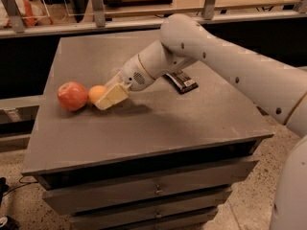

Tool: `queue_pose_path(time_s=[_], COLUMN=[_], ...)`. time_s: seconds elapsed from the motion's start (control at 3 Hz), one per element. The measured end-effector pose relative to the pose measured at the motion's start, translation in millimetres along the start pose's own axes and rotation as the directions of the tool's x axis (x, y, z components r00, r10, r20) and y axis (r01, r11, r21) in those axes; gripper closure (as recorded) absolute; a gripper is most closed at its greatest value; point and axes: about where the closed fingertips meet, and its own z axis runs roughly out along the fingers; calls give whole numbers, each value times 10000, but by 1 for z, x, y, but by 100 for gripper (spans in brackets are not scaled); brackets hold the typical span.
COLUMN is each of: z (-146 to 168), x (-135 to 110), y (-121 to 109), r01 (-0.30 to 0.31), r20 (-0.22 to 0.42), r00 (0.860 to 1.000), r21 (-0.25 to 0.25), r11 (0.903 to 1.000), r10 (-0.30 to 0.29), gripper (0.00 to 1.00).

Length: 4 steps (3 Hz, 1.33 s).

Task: Move orange near apple

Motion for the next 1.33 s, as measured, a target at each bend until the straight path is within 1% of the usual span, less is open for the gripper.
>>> queue_pose_path(time_s=[0.33,0.67,1.33], z=[-2,-4,-5], x=[3,2,0], y=[1,1,2], r01=[-66,-81,-83], r20=[-24,-33,-35], r00=[10000,10000,10000], r21=[67,85,90], r11=[10000,9999,9999], r10=[66,82,83], gripper=[12,0,0])
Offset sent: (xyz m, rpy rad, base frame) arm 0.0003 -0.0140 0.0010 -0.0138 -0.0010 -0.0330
